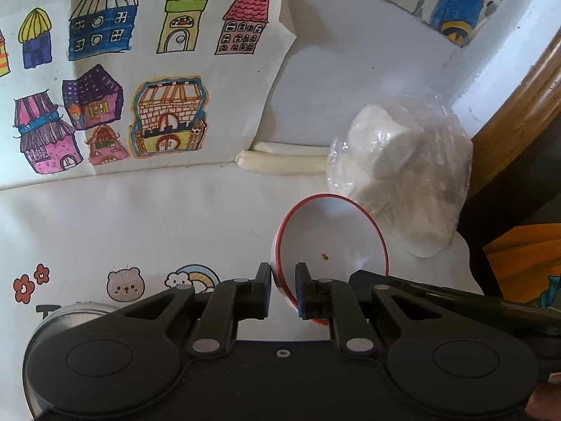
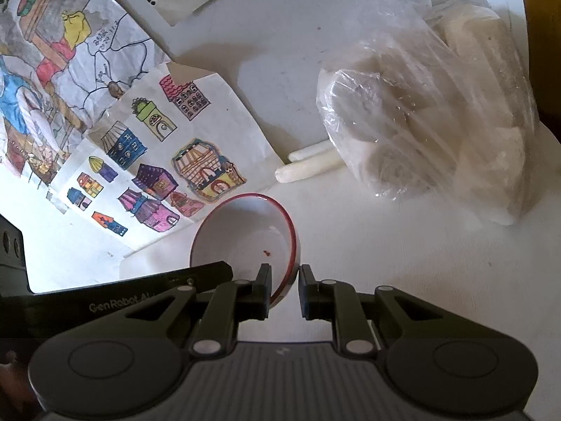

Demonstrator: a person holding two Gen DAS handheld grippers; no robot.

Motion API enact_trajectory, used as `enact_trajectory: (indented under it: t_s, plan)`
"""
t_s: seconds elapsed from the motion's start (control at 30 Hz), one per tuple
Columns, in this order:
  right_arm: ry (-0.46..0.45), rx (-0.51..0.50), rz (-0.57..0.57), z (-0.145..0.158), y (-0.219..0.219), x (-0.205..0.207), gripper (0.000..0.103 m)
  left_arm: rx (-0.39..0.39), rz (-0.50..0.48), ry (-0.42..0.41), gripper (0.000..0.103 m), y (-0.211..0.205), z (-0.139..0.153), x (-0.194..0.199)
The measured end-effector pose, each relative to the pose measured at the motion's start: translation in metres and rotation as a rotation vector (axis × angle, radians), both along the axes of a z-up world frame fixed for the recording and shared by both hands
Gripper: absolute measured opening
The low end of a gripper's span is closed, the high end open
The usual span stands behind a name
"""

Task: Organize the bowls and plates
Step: 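Carry the second white bowl with both grippers and lower it into the first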

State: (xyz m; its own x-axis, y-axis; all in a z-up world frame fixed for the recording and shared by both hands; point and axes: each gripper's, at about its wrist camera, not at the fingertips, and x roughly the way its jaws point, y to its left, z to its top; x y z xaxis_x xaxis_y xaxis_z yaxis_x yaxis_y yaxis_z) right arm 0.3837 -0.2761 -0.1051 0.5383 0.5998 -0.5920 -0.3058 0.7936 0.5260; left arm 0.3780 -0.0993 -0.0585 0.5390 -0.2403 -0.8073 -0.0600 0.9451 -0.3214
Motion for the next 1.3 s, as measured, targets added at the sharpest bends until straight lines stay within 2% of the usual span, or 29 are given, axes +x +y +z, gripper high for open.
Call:
enact_trajectory:
  t_s: [0.5, 1.3]
  plan:
    - [0.013, -0.017, 0.015, -0.004, -0.004, -0.032, 0.018, -0.010, -0.010, 0.007, 0.015, -0.004, 0.007, -0.029]
    - [0.061, -0.041, 0.054, -0.019, -0.011, -0.062, 0.018, -0.035, -0.005, 0.058, 0.015, -0.007, -0.006, -0.064]
